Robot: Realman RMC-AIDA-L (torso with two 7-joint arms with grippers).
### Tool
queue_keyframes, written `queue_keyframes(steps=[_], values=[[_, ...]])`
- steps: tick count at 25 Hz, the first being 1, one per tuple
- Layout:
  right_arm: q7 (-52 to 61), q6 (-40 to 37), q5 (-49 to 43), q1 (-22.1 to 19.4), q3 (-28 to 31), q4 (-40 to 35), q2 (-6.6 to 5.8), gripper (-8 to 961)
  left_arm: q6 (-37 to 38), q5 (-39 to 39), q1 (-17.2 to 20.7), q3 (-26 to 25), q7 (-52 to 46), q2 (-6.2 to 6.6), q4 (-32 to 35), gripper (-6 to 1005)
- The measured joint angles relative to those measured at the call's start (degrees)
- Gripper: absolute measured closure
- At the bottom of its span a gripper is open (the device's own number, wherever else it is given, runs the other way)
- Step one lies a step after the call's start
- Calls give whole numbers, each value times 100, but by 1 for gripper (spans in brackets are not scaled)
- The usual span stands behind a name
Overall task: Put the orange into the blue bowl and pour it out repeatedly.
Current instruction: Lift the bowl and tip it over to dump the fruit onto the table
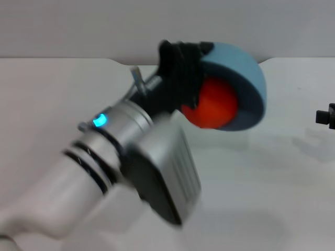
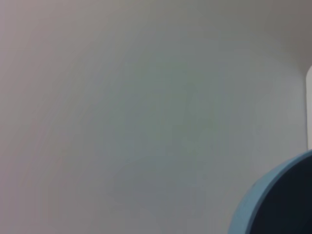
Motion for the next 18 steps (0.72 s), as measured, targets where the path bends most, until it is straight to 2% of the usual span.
queue_keyframes(steps=[7, 11, 12, 14, 15, 18], values=[[1, -94, 45, -5, 26, 43, 3, 444, -1917, -206, -210, 484, 1520, -50, -1292, 1000], [1, -103, 49, 19, -11, 79, -2, 444, -2357, -682, -286, 540, 1643, -36, -1404, 1001], [0, -106, 53, 34, -27, 91, 0, 444, -2399, -1033, -290, 540, 1622, -35, -1328, 1001], [-21, -108, 86, 77, -45, 146, 4, 444, -2260, -1579, -281, 507, 1617, -35, -1116, 1001], [-31, -113, 108, 101, -61, 175, 8, 444, -2008, -2100, -259, 435, 1625, -25, -861, 1001], [-162, -164, 256, 238, -251, 368, 7, 444, -753, -3662, -174, -137, 1651, 10, -7, 1000]])
